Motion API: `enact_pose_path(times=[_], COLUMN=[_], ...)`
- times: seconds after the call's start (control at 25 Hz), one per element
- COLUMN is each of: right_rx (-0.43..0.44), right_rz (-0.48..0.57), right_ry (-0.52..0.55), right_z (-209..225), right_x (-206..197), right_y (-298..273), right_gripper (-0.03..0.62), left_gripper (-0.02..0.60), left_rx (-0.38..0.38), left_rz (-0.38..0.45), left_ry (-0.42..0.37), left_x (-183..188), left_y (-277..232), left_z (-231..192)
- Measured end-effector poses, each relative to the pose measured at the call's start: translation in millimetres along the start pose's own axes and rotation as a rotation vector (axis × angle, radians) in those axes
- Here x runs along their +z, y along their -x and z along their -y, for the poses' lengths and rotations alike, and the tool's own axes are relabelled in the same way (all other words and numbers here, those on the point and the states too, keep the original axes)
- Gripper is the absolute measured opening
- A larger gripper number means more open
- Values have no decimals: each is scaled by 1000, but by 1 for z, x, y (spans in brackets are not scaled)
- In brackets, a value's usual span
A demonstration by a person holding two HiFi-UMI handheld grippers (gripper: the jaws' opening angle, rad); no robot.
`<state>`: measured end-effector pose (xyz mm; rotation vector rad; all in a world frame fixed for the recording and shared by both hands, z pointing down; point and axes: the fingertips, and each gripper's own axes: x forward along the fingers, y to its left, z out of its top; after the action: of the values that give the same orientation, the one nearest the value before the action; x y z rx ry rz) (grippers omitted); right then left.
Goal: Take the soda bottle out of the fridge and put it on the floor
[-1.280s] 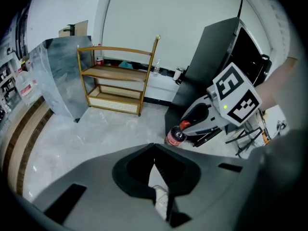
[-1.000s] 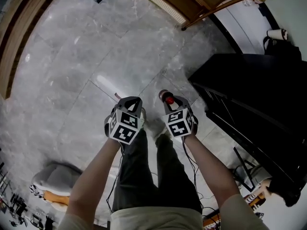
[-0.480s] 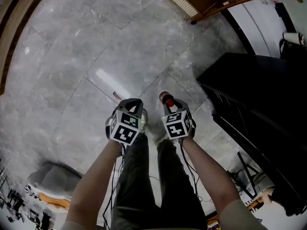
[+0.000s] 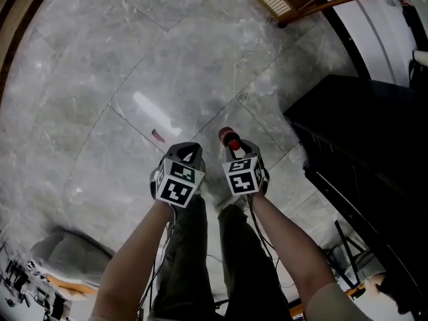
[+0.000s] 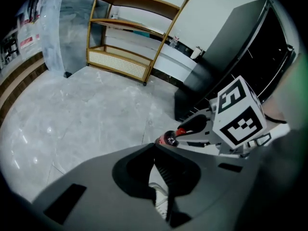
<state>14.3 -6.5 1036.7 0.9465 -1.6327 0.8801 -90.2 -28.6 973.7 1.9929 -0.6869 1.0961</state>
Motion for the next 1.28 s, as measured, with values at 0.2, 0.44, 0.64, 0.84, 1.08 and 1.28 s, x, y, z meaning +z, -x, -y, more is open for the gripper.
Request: enact_pose_path(times=[0.2, 0.44, 0.64, 0.84, 1.08, 1.28], right_rx=[-11, 2, 11, 1, 7, 10], right_rz=[-16, -29, -35, -11, -55, -63], right_ry=[67, 91, 89, 97, 87, 103], right_z=[5, 12, 16, 12, 15, 15], right_x=[-12, -22, -29, -25, -35, -28], right_y=[-37, -70, -85, -87, -81, -54], right_gripper=[114, 114, 115, 117, 118, 107], left_gripper=[6, 6, 6, 6, 6, 6], left_rx=[-1, -3, -6, -14, -12, -1], left_rz=[-11, -17, -31, -38, -49, -60], left_ry=[12, 59, 32, 19, 47, 61], left_x=[-16, -31, -38, -45, -49, -47], left_y=[-29, -56, -68, -76, -69, -49], left_z=[-7, -12, -4, 3, 8, 7])
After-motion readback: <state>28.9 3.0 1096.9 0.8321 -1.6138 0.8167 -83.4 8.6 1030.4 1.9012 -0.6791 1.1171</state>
